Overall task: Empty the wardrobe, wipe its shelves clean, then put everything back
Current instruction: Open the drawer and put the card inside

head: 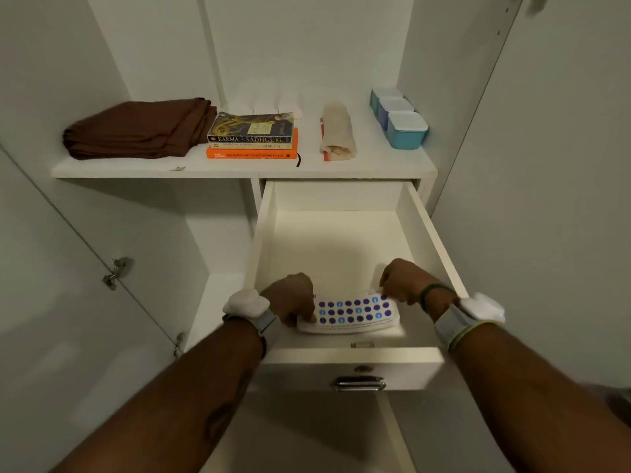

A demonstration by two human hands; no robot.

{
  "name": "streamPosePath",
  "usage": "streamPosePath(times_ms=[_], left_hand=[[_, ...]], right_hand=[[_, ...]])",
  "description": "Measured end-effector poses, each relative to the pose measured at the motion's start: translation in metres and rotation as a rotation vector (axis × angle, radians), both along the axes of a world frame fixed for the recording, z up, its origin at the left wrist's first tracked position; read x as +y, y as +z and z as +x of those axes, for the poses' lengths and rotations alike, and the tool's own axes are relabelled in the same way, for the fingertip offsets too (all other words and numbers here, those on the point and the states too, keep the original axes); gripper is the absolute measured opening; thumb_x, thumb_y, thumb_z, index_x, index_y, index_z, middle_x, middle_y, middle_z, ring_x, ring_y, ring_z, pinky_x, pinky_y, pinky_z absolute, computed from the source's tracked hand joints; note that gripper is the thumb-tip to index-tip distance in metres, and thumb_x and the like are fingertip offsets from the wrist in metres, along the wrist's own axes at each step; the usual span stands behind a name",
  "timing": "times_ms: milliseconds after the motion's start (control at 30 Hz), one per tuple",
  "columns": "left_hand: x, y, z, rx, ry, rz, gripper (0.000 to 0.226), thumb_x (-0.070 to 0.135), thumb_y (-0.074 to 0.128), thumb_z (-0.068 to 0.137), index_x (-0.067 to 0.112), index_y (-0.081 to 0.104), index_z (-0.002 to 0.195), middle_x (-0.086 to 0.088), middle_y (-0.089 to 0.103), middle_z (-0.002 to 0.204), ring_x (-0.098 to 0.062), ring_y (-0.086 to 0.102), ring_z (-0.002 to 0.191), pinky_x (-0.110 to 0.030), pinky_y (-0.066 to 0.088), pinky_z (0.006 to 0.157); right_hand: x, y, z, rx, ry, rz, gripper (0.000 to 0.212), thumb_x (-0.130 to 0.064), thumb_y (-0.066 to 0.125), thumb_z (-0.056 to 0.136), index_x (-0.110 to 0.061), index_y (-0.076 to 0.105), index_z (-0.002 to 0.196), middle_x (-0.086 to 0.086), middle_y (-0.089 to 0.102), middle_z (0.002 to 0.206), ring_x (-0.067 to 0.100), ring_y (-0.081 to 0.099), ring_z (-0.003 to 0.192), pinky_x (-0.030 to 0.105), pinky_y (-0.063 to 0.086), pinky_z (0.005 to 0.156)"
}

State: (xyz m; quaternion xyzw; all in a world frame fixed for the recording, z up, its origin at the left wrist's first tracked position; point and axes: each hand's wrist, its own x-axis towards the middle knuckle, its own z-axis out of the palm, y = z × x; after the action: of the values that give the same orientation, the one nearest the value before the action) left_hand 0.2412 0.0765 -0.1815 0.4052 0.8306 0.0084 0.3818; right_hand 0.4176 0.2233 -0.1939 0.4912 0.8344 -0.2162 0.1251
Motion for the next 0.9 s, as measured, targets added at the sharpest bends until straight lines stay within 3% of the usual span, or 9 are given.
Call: streamPosePath(times_ms=[133,200,333,467,533,633,767,900], left_hand=[[0.006,-0.008,0.001,0.023,-0.028,-0.044,0.072,0.018,0.089,0.076,0.003,0.038,0.125,-0.017,0.054,0.122,-0.035,0.072,0.096,-0.047,0.062,0.08],[0.007,-0.008,0.001,0.029,-0.033,-0.065,0.071,0.018,0.089,0.075,0.004,0.038,0.122,-0.017,0.055,0.119,-0.036,0.073,0.093,-0.047,0.062,0.078],[0.009,-0.005,-0.013,0.124,-0.144,-0.049,0.04,0.018,0.08,0.083,0.002,0.059,0.112,-0.007,0.066,0.097,-0.028,0.073,0.098,-0.034,0.061,0.078],[0.018,0.007,-0.03,0.248,-0.218,0.049,0.065,0.035,0.081,0.085,0.001,0.05,0.13,-0.013,0.058,0.128,-0.029,0.061,0.117,-0.035,0.053,0.09],[0.021,0.01,-0.041,0.336,-0.239,0.172,0.068,0.044,0.078,0.084,0.006,0.049,0.134,-0.011,0.056,0.134,-0.028,0.057,0.121,-0.035,0.05,0.094],[0.021,0.009,-0.058,0.407,-0.243,0.321,0.057,0.042,0.071,0.09,0.01,0.053,0.134,-0.01,0.057,0.134,-0.028,0.057,0.12,-0.036,0.048,0.096],[0.019,0.01,-0.072,0.529,-0.298,0.492,0.032,0.033,0.06,0.098,0.013,0.062,0.123,-0.008,0.064,0.125,-0.025,0.061,0.113,-0.036,0.044,0.1],[0.014,-0.003,-0.086,0.566,-0.346,0.441,0.026,0.033,0.054,0.099,0.018,0.064,0.118,-0.003,0.066,0.119,-0.023,0.059,0.118,-0.047,0.015,0.121]], right_hand=[[0.001,-0.007,-0.002,-0.084,-0.005,-0.025,0.021,-0.012,0.057,0.094,-0.003,0.066,0.111,0.008,0.062,0.092,0.018,0.057,0.065,0.022,0.04,0.044],[0.0,-0.006,-0.004,-0.132,0.004,-0.003,0.014,-0.013,0.059,0.094,-0.004,0.065,0.103,0.007,0.062,0.086,0.017,0.057,0.061,0.023,0.043,0.047],[0.006,0.008,-0.016,-0.1,0.027,0.1,0.034,-0.018,0.059,0.094,-0.004,0.057,0.124,0.012,0.063,0.12,0.027,0.063,0.104,0.03,0.048,0.08],[0.003,0.007,-0.036,-0.072,0.075,-0.096,0.076,-0.021,0.065,0.088,-0.003,0.021,0.148,0.015,0.05,0.133,0.029,0.058,0.11,0.036,0.053,0.09],[-0.004,0.0,-0.042,-0.079,0.161,-0.091,0.08,-0.016,0.062,0.092,-0.003,0.011,0.152,0.017,0.044,0.14,0.031,0.056,0.115,0.036,0.051,0.096],[-0.011,-0.007,-0.048,0.05,0.241,-0.08,0.063,-0.012,0.066,0.092,-0.006,0.03,0.144,0.015,0.047,0.137,0.027,0.056,0.11,0.029,0.047,0.089],[-0.011,-0.01,-0.053,0.231,0.334,-0.036,0.056,-0.019,0.08,0.083,-0.014,0.051,0.131,0.006,0.051,0.132,0.02,0.053,0.112,0.026,0.044,0.094],[-0.014,-0.017,-0.054,0.224,0.401,-0.023,0.057,-0.021,0.081,0.083,-0.015,0.056,0.133,0.005,0.054,0.13,0.022,0.053,0.119,0.029,0.043,0.103]])
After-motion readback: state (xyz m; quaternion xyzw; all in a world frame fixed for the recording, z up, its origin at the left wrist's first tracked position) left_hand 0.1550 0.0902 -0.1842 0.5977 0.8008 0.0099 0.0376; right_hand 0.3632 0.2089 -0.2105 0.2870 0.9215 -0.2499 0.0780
